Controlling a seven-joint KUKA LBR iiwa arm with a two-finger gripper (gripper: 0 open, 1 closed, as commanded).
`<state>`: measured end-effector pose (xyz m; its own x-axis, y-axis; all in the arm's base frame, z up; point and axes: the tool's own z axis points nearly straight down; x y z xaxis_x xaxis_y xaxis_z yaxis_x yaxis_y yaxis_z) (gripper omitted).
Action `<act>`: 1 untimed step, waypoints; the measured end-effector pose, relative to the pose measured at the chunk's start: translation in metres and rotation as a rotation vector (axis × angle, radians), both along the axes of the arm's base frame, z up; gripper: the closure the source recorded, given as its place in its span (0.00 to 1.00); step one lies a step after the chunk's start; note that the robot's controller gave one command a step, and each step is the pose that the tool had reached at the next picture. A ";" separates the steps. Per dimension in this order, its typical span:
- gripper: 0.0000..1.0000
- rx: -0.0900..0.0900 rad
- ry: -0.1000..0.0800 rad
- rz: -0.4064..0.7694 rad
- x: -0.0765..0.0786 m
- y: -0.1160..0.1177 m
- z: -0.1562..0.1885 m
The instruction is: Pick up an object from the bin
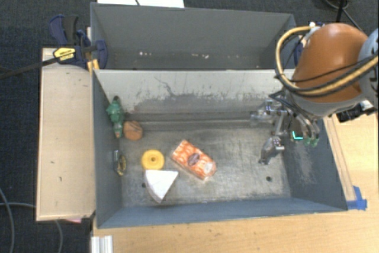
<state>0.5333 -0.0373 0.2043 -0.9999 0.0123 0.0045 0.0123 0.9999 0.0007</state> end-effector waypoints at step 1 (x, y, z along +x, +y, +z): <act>0.00 -0.001 -0.008 0.001 0.002 0.000 0.004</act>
Offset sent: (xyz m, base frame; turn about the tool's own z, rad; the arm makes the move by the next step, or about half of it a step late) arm 0.0007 0.0047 -0.1343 0.0517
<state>0.5349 -0.0373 0.2081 -0.9999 0.0113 -0.0033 0.0113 0.9999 -0.0001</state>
